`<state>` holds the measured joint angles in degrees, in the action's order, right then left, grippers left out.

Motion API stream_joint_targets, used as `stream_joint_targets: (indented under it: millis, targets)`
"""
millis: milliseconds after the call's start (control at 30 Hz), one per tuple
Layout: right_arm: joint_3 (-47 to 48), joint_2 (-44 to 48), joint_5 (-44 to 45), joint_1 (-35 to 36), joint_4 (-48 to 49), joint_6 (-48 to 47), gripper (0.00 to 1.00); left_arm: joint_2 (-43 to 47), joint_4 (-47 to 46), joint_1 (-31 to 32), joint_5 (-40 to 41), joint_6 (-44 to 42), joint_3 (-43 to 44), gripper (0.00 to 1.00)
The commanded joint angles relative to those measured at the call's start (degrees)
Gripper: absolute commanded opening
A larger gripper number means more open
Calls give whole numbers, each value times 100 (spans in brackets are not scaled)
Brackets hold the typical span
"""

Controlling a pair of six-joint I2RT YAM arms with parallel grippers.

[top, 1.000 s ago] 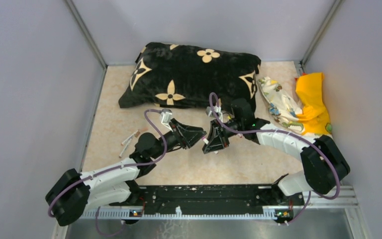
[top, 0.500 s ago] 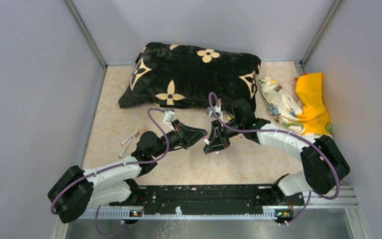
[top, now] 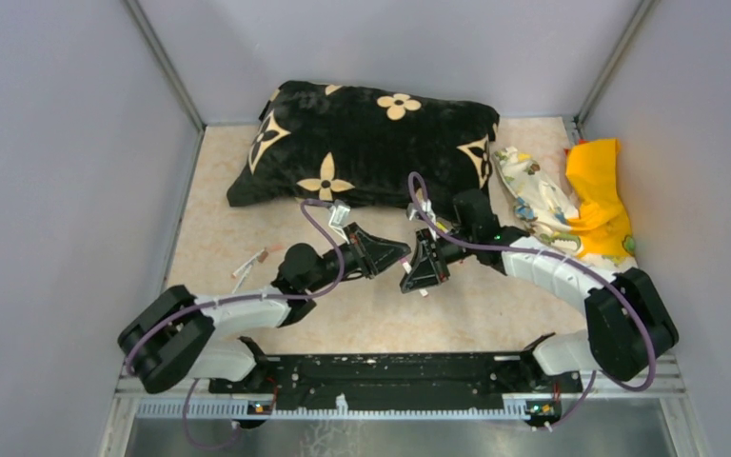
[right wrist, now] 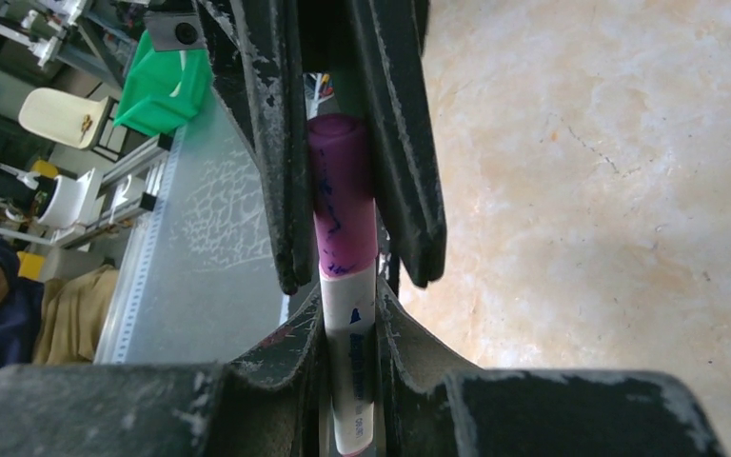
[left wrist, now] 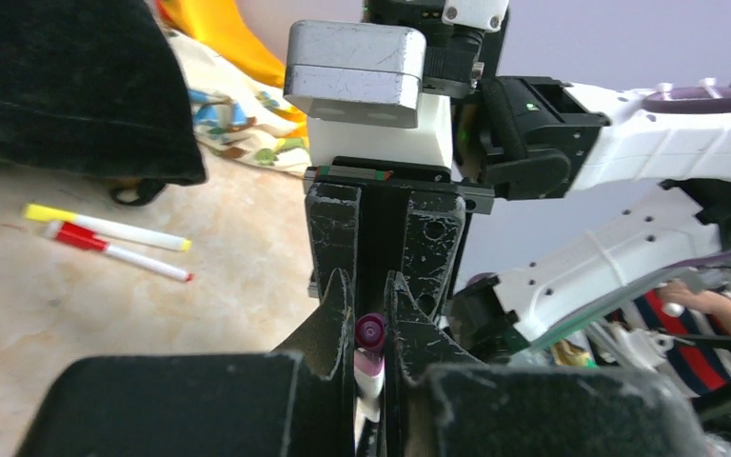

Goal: Insert the pens into the pen caps
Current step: Press the pen cap onto the pen.

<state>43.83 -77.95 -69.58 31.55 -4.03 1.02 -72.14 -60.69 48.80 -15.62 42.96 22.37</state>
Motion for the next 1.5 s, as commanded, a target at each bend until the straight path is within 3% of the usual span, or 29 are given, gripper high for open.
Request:
stream_joint_targets:
  millis: [0,100,233,333,433,600,1033,1367,1467]
  targets:
    - [314,405,36,-233,1304,77,0,-872,-624,632,-1904,1024,-351,0]
    - [171,465,-195,-417,1837,562,0,-1245,-968,919,-1979,1003,-406,0]
    - [-36,539,-257,-667,2605,1168,0,-1241,621,1384,-1654,111,-63,0]
    - [-15,619,-26,-820,2416,1020,0,-1044,1438,1466,-1445,-183,-18,0]
    - [177,687,475,-879,1576,421,0,-823,1804,1466,-1306,-195,-85,0]
    - [259,703,876,-880,1069,-76,0,-900,604,1426,-1627,441,-248,0]
    - [189,598,233,-363,945,-456,0,184,987,1108,283,-129,272,0]
    - [-109,614,-10,-595,2261,810,0,-1055,-920,1115,-542,593,-23,0]
    - [-147,649,-64,-725,2418,954,0,-1055,-874,1115,-517,507,-84,0]
